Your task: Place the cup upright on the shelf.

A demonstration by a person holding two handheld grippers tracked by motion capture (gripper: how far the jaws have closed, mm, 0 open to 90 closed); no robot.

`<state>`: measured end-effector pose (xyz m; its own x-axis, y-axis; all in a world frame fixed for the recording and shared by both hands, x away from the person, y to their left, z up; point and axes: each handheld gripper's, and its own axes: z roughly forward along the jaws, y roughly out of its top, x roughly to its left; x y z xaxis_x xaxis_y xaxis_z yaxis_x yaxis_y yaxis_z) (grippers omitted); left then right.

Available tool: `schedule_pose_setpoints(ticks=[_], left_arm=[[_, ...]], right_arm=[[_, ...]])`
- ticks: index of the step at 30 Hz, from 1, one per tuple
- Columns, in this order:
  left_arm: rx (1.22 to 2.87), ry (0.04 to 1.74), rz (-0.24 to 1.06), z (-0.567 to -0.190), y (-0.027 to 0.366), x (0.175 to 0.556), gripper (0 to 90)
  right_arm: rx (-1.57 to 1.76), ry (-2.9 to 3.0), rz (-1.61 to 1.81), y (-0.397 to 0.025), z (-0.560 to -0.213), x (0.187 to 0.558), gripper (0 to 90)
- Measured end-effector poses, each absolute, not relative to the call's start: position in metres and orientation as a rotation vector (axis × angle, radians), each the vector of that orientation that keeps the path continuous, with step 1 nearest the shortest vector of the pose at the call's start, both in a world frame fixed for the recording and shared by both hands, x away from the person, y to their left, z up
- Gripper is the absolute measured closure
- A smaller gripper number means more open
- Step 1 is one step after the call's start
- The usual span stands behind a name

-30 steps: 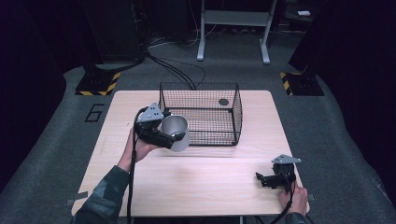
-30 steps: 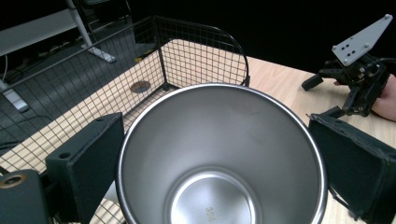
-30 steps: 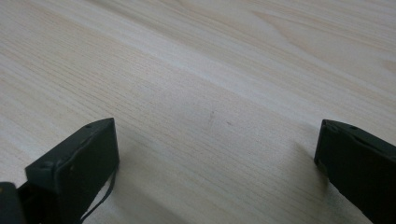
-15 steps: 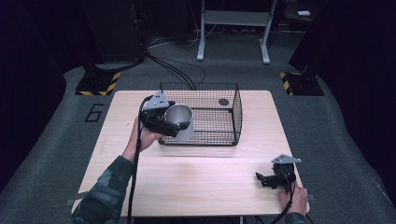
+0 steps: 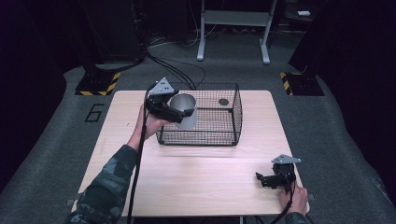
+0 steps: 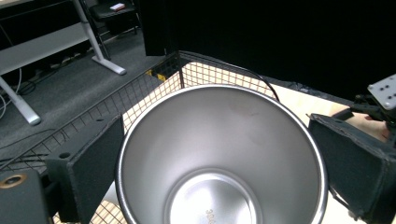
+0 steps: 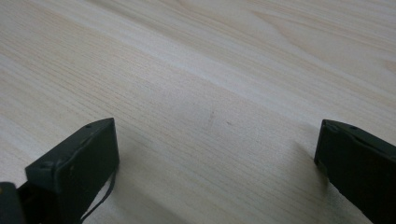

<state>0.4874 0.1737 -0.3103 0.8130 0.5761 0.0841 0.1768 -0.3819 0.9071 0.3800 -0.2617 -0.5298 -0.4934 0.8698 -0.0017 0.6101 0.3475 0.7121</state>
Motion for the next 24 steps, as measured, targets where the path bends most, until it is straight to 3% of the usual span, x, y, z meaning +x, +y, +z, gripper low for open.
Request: schedule_pose_setpoints(ticks=[24], left_arm=[[1.949, 0.667, 0.513, -0.314, 0.162, 0.532, 6.7]], right_arm=[[1.300, 2.234, 0.935, -0.262, -0.530, 0.380, 0.0]])
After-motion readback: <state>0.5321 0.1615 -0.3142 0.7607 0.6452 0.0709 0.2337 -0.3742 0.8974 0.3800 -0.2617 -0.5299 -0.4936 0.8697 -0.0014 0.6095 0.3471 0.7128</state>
